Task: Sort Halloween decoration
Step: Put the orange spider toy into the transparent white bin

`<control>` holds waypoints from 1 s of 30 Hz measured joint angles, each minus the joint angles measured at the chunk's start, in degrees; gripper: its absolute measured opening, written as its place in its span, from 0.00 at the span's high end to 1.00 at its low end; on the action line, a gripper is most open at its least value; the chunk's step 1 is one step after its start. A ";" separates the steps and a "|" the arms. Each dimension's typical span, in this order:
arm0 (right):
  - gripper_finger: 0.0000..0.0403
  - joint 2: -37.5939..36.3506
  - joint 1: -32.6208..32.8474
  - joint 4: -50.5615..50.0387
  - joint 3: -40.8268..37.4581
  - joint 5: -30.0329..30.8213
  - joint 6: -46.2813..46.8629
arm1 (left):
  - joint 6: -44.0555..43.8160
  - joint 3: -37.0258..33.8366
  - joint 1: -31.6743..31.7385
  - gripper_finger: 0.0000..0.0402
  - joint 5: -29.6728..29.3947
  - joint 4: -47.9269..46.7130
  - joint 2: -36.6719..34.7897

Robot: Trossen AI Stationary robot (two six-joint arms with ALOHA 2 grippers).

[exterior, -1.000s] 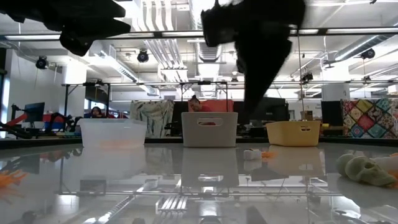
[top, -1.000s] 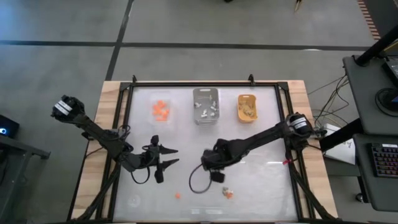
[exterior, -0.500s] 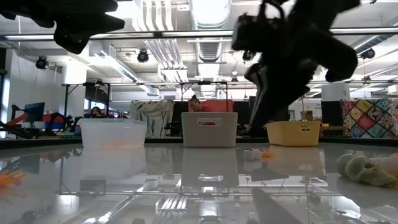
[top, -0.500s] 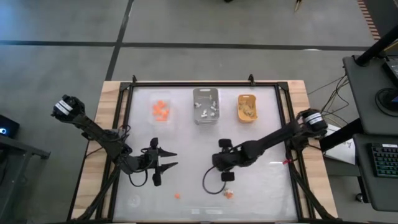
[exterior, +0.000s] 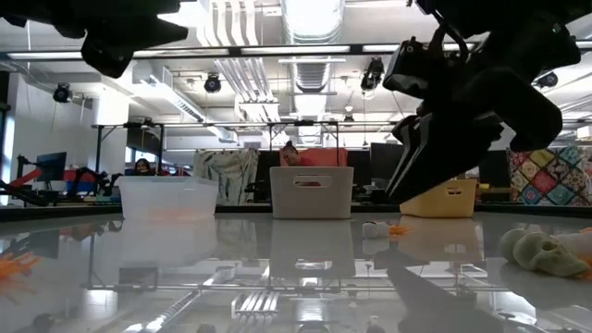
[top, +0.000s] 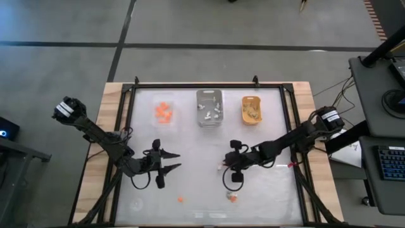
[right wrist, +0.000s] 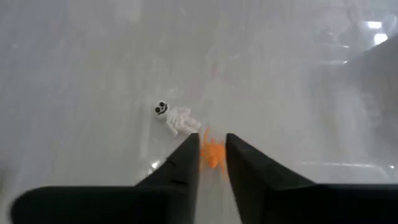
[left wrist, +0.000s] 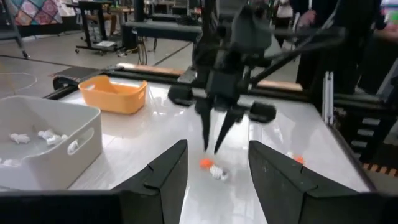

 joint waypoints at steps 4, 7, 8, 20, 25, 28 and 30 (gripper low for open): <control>0.68 0.92 -0.02 0.05 0.04 0.22 0.17 | 2.47 2.04 -0.06 0.62 -0.36 0.51 -1.90; 0.58 1.39 -0.02 0.06 0.04 0.20 -0.45 | 7.93 4.79 -0.83 0.62 -0.37 -0.83 -5.37; 0.55 1.53 -0.02 0.31 0.05 0.22 -0.48 | 9.58 5.90 -1.10 0.62 -0.32 -1.50 -6.79; 0.46 7.01 -0.39 1.81 0.24 1.65 0.15 | 16.21 6.08 -2.69 0.62 -0.77 -3.73 -15.45; 0.50 7.23 -0.53 1.56 0.24 1.55 0.43 | 15.96 5.41 -2.68 0.62 -0.86 -3.63 -14.38; 0.56 6.89 -0.81 1.52 0.24 0.92 0.44 | 15.83 5.40 -2.62 0.62 -0.88 -3.46 -12.89; 0.60 6.45 -0.83 1.36 0.21 0.85 0.43 | 15.29 5.40 -2.62 0.62 -0.91 -3.33 -11.72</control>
